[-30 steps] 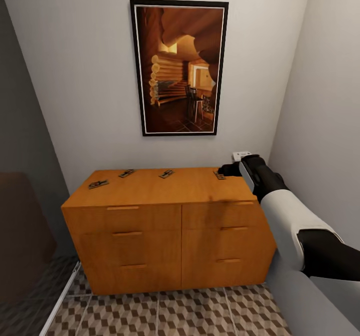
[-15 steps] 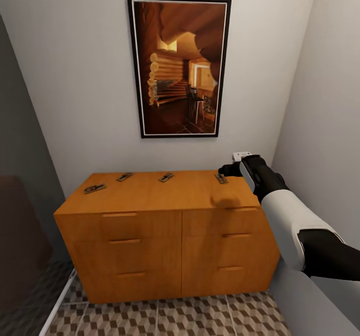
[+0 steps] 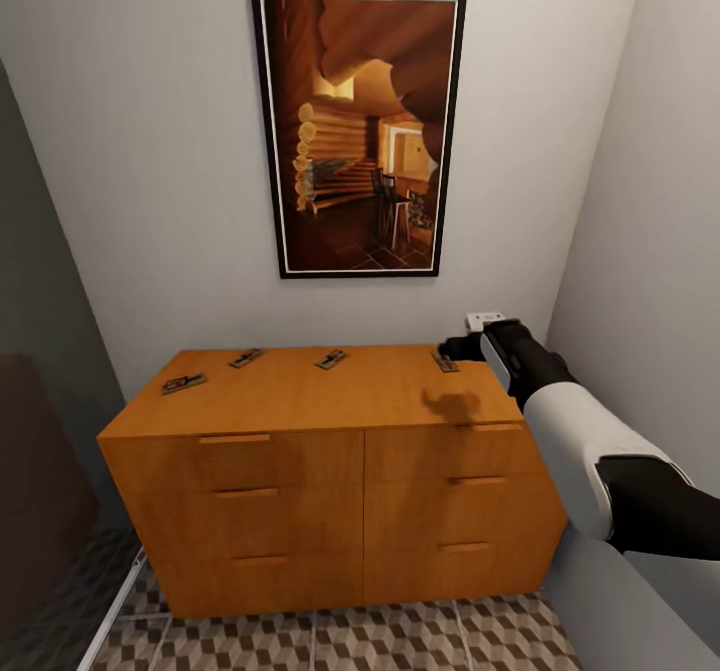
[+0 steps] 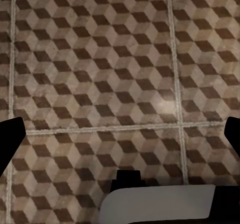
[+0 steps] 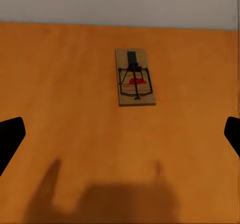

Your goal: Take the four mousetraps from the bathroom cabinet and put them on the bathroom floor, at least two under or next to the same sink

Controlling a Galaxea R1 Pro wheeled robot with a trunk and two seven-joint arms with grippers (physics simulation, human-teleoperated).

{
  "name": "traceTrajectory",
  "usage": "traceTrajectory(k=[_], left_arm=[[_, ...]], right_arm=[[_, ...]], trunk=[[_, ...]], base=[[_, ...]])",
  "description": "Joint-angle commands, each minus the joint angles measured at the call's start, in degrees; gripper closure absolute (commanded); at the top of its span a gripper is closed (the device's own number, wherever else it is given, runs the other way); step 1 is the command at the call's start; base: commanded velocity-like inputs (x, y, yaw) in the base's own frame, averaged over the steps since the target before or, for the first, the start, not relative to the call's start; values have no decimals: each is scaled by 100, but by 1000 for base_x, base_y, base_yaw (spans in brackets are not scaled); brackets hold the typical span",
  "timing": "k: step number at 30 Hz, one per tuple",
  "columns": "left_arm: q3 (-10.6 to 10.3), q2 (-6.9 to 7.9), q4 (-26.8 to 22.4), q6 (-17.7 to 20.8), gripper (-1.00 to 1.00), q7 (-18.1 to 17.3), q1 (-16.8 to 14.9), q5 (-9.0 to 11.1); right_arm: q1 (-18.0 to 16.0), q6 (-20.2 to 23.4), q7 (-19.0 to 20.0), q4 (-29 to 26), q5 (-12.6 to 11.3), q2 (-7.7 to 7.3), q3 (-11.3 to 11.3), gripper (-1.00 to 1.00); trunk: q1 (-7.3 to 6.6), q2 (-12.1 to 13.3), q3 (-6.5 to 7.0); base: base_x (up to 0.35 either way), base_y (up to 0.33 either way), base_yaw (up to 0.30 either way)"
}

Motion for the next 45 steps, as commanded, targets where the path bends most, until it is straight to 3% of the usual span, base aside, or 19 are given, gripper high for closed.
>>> traceTrajectory(k=[1,15,23,45], left_arm=[[1,0,-7,-8,-100,1,2,6],[1,0,-7,-8,-100,3,2,6],[1,0,-7,-8,-100,2,2,6],[1,0,-7,-8,-100,5,2,6]], right_arm=[[-2,0,41,13,39,-15,9,-100],[-2,-207,41,284,32,-208,9,-100],[-2,-440,48,361,33,-224,9,-100],[-2,-464,50,379,33,-217,18,-100]], trunk=[[0,-3,-5],[0,-3,-5],[0,-3,-5],[0,-3,-84]], base=[[6,0,0],[1,0,0],[0,0,0],[0,0,0]])
